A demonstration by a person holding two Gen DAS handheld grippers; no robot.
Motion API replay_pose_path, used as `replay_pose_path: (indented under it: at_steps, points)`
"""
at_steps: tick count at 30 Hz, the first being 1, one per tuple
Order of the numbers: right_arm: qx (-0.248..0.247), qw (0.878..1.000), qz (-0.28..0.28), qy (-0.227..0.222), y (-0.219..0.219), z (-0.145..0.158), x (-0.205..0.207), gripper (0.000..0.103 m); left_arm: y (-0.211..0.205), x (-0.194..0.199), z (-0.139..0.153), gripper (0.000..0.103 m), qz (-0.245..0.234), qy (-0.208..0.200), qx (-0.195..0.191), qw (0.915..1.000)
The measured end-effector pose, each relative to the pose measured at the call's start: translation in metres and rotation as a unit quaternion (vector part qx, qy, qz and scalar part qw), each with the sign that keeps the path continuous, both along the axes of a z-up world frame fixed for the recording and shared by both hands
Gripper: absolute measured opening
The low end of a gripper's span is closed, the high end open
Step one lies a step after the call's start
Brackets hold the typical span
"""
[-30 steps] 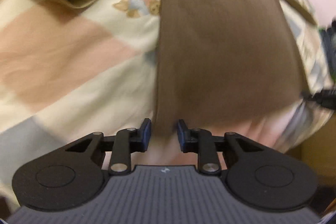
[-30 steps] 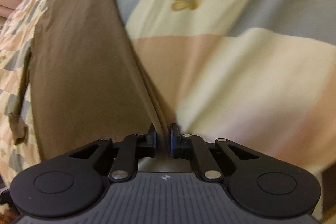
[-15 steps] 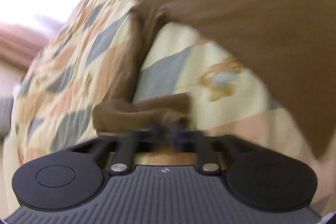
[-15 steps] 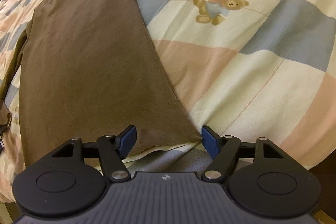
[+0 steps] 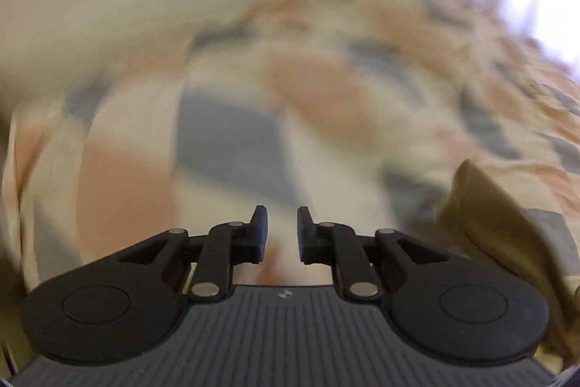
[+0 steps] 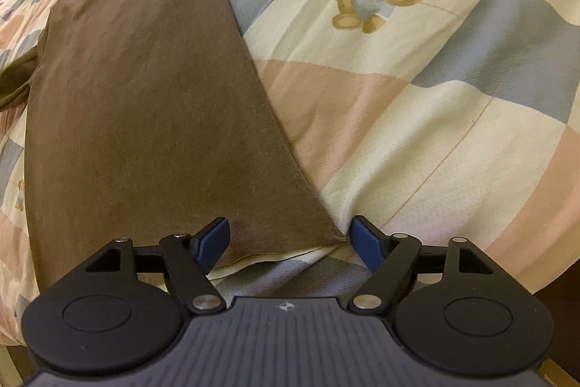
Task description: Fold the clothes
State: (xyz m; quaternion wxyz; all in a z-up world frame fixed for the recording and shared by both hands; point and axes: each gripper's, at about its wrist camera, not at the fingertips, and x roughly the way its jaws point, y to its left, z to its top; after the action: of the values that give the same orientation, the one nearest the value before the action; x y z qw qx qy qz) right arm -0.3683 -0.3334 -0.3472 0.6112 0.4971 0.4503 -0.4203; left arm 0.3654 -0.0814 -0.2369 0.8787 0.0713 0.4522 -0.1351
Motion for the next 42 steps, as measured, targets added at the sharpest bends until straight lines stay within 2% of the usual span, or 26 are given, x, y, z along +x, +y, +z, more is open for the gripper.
replay_pose_path:
  at_steps: [3, 7, 8, 10, 12, 14, 18, 20, 21, 23, 26, 28, 31, 32, 34, 36, 37, 40, 42]
  points:
    - [0.004, 1.0, -0.001, -0.002, -0.001, -0.002, 0.0, 0.079, 0.0, -0.031, -0.026, 0.031, -0.033, 0.052, -0.017, 0.9979]
    - [0.01, 1.0, 0.01, 0.003, -0.005, -0.004, 0.006, 0.084, -0.034, -0.061, -0.053, 0.032, -0.068, 0.125, -0.085, 0.9862]
    - [0.011, 1.0, 0.014, 0.004, -0.006, -0.004, 0.008, 0.085, -0.044, -0.06, -0.057, 0.033, -0.066, 0.132, -0.106, 0.9834]
    - [0.018, 1.0, 0.02, 0.005, -0.01, -0.007, 0.011, 0.086, -0.065, -0.054, -0.063, 0.047, -0.045, 0.14, -0.15, 0.9776]
    - [0.027, 0.999, 0.025, 0.006, -0.014, -0.01, 0.012, 0.087, -0.09, -0.039, -0.068, 0.049, -0.016, 0.138, -0.185, 0.973]
    - [0.038, 0.999, 0.03, 0.004, -0.019, -0.013, 0.013, 0.089, -0.116, -0.02, -0.079, 0.049, 0.012, 0.128, -0.198, 0.9719]
    - [0.063, 0.997, 0.05, -0.001, -0.03, -0.018, 0.013, 0.09, -0.15, 0.012, -0.111, 0.048, 0.074, 0.119, -0.164, 0.9765]
    - [0.079, 0.995, 0.055, -0.007, -0.039, -0.021, 0.012, 0.09, -0.157, 0.02, -0.124, 0.033, 0.093, 0.119, -0.139, 0.9786]
    - [0.088, 0.994, 0.056, -0.01, -0.043, -0.023, 0.011, 0.09, -0.159, 0.021, -0.128, 0.001, 0.097, 0.118, -0.129, 0.9798]
    - [0.11, 0.992, 0.054, -0.017, -0.052, -0.029, 0.01, 0.093, -0.157, 0.015, -0.121, 0.0, 0.098, 0.095, -0.128, 0.9823]
    - [0.141, 0.988, 0.064, -0.018, -0.065, -0.038, 0.014, 0.096, -0.143, -0.02, -0.083, 0.0, 0.08, 0.021, -0.151, 0.9851]
    - [0.16, 0.984, 0.074, -0.016, -0.072, -0.043, 0.019, 0.1, -0.12, -0.048, -0.057, 0.0, 0.084, -0.005, -0.162, 0.9832]
    - [0.182, 0.98, 0.08, -0.011, -0.082, -0.05, 0.024, 0.101, -0.08, -0.081, -0.04, 0.0, 0.099, -0.034, -0.142, 0.9843]
    - [0.189, 0.979, 0.08, -0.01, -0.084, -0.052, 0.025, 0.102, -0.072, -0.086, -0.043, 0.0, 0.098, -0.034, -0.115, 0.9879]
    - [0.196, 0.977, 0.077, -0.011, -0.087, -0.054, 0.025, 0.103, -0.063, -0.087, -0.07, 0.001, 0.1, -0.018, -0.044, 0.9939]
    - [0.197, 0.977, 0.077, -0.011, -0.088, -0.055, 0.025, 0.103, -0.055, -0.085, -0.1, 0.004, 0.098, 0.005, 0.029, 0.9947]
    - [0.196, 0.978, 0.074, -0.011, -0.088, -0.054, 0.025, 0.103, -0.05, -0.087, -0.109, 0.004, 0.104, 0.011, 0.053, 0.9931]
    - [0.187, 0.98, 0.06, -0.015, -0.087, -0.05, 0.021, 0.102, -0.035, -0.102, -0.103, 0.004, 0.123, 0.011, 0.035, 0.9917]
    - [0.172, 0.984, 0.039, -0.018, -0.081, -0.041, 0.013, 0.1, -0.041, -0.121, -0.088, 0.006, 0.103, 0.014, 0.021, 0.9944]
